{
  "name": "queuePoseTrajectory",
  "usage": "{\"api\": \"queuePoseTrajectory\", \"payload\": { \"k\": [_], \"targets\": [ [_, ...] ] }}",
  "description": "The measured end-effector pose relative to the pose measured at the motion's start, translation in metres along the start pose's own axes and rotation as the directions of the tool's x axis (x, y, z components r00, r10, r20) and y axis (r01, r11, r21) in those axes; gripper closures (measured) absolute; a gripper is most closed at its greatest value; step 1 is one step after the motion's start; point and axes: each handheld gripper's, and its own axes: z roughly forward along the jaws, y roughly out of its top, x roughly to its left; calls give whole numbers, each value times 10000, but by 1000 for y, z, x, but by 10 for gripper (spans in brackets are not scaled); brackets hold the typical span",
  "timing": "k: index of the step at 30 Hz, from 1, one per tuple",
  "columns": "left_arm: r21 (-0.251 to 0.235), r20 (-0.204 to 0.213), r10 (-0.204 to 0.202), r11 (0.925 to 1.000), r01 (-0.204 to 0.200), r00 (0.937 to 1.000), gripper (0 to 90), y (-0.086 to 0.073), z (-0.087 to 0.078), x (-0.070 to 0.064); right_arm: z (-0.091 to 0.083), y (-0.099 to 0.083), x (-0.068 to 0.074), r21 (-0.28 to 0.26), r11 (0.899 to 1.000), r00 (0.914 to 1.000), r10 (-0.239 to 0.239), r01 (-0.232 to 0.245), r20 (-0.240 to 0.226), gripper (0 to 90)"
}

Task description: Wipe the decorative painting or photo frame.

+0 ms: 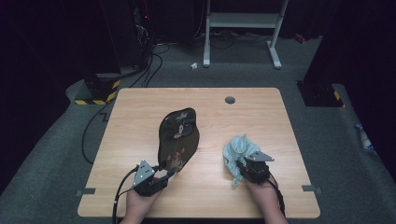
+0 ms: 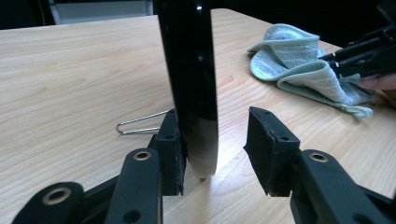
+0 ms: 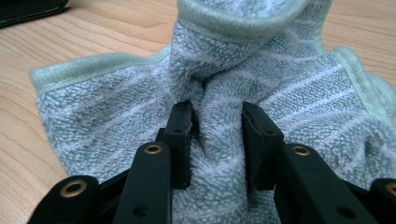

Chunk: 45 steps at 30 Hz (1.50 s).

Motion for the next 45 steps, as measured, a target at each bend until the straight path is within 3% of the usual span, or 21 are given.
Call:
{"api": "queuePoseTrajectory", "payload": {
  "k": [12, 22, 31, 40, 45],
  "targets": [
    [223, 324, 346, 9991, -354, 9989, 577, -1, 5, -13, 0, 0, 0, -17, 10000, 9999, -82, 82, -72, 635],
    [548, 936, 771, 9951, -825, 9926, 559, -1, 17, -34, 0, -1, 1, -36, 9999, 9999, -150, 150, -69, 621],
    [681, 1285, 876, 9930, -969, 9878, 553, 0, 29, -42, 1, -2, 1, -70, 9998, 9998, -194, 193, -55, 619],
    [744, 1498, 886, 9921, -1006, 9847, 543, 1, 32, -43, 1, -2, 2, -83, 9996, 9996, -273, 273, -1, 618],
    [895, 1329, 641, 9931, -764, 9890, 533, 5, 20, -31, 0, -2, 2, -98, 9996, 9996, -275, 275, 5, 617]
  ]
}}
